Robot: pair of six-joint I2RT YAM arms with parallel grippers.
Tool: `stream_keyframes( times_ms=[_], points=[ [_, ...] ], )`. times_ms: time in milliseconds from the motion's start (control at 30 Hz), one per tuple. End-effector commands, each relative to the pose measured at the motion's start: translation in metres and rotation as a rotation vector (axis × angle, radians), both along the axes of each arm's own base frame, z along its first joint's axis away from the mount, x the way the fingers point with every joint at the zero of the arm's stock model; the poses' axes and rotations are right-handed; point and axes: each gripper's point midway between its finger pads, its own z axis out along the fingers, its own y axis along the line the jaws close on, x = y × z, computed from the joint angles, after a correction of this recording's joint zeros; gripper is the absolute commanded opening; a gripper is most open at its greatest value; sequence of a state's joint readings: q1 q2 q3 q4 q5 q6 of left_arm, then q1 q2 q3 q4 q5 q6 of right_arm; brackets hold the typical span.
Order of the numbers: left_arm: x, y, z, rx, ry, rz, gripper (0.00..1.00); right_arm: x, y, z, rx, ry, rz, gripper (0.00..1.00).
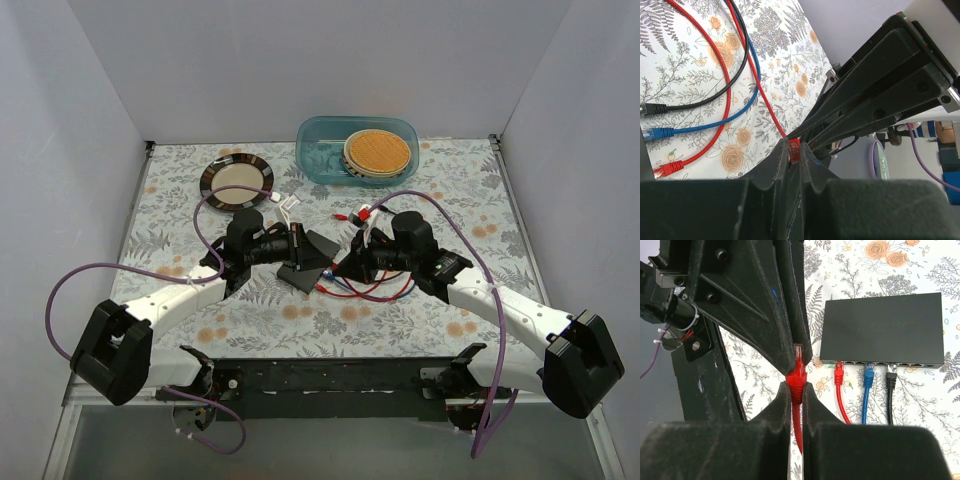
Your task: Insert the plug into the switch port
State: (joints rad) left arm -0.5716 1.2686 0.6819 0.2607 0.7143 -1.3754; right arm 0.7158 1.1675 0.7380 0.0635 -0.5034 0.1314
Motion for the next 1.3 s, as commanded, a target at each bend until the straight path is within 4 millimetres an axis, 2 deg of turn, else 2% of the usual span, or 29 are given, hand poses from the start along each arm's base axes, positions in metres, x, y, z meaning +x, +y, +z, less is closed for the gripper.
stream_keyframes(
  times_ms=[0, 67, 133, 167, 200, 333, 467, 633, 667, 700, 767, 900, 1000, 1133, 1267],
  points=[
    [0.004, 0.0, 0.025, -0.036, -0.086, 0.017, 0.0, -0.004, 0.004, 0.01, 0.03, -0.021, 0.014, 0.01],
    [0.004, 0.001, 0.025, -0.035, -0.088, 0.02, 0.01, -0.003, 0.004, 0.01, 0.028, -0.026, 0.007, 0.01],
    [0.008, 0.002, 0.024, -0.023, -0.088, 0.045, 0.65, -0.001, 0.002, 0.009, 0.016, -0.028, -0.001, 0.01],
    [0.011, 0.004, 0.024, -0.013, -0.089, 0.068, 0.85, -0.001, 0.001, 0.007, 0.01, -0.026, -0.006, 0.01],
    [0.022, 0.01, 0.017, 0.028, -0.072, 0.148, 0.98, -0.001, 0.0, 0.005, -0.001, -0.023, -0.012, 0.01],
    [0.035, 0.027, 0.019, 0.072, -0.092, 0.291, 0.98, -0.001, -0.003, -0.001, -0.021, -0.02, -0.023, 0.01],
    [0.043, 0.04, 0.01, 0.12, -0.089, 0.379, 0.98, 0.003, -0.008, -0.005, -0.045, -0.023, -0.056, 0.01],
    [0.056, 0.051, -0.01, 0.224, -0.074, 0.447, 0.98, 0.018, -0.02, -0.02, -0.142, -0.027, -0.146, 0.01],
    [0.058, 0.056, -0.02, 0.268, -0.059, 0.466, 0.98, 0.022, -0.026, -0.03, -0.19, -0.012, -0.173, 0.01],
    [0.059, 0.058, -0.023, 0.284, -0.055, 0.473, 0.98, 0.025, -0.026, -0.029, -0.203, -0.025, -0.175, 0.01],
    [0.063, 0.062, -0.029, 0.308, -0.057, 0.497, 0.98, 0.033, -0.034, -0.042, -0.275, -0.026, -0.214, 0.01],
    [0.071, 0.067, -0.042, 0.357, -0.064, 0.527, 0.98, 0.046, -0.043, -0.053, -0.361, -0.037, -0.263, 0.01],
    [0.081, 0.071, -0.051, 0.406, -0.083, 0.55, 0.98, 0.054, -0.047, -0.064, -0.413, -0.026, -0.281, 0.01],
    [0.094, 0.075, -0.077, 0.482, -0.066, 0.557, 0.98, 0.064, -0.046, -0.074, -0.447, -0.002, -0.29, 0.01],
    [0.105, 0.073, -0.089, 0.497, -0.071, 0.539, 0.98, 0.079, -0.049, -0.086, -0.488, 0.0, -0.276, 0.01]
  ],
)
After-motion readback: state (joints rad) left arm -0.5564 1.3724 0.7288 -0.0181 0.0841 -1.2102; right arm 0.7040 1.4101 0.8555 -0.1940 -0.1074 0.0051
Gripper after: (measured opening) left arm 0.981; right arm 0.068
